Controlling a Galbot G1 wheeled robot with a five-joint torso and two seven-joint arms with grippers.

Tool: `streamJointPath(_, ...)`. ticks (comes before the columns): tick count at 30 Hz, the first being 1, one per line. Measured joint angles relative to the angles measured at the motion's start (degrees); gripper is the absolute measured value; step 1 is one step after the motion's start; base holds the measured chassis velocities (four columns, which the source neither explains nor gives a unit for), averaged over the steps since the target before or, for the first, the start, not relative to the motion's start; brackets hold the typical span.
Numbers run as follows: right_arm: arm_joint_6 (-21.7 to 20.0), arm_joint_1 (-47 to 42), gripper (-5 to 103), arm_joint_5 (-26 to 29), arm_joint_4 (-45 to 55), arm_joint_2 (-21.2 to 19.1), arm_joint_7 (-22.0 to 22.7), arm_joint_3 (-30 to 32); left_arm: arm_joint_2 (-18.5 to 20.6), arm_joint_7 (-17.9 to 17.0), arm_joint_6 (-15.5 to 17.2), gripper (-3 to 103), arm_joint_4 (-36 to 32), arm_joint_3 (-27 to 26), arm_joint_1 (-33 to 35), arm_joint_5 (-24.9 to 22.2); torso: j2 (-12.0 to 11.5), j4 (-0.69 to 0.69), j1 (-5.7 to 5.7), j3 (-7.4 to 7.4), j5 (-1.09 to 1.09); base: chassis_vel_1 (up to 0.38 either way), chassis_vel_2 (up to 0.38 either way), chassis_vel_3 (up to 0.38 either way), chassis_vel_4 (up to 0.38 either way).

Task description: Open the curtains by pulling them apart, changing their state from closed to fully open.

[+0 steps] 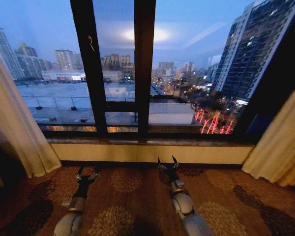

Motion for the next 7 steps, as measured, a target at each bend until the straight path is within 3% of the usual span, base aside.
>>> streamJointPath(2, 0.0, 0.0, 100, 0.0, 0.0, -0.02, 0.01, 0.02, 0.0, 0.02, 0.0, 100, 0.0, 0.02, 0.0, 0.0, -0.02, -0.01, 0.02, 0.01, 0.0, -0.002, -0.001, -0.064, 0.013)
streamJointPath(7, 0.0, 0.04, 100, 0.0, 0.0, -0.01, 0.0, 0.02, 0.0, 0.01, 0.0, 100, 0.0, 0.01, -0.04, 0.0, -0.08, 0.01, 0.14, 0.05, 0.02, -0.077, 0.03, 0.082, -0.049)
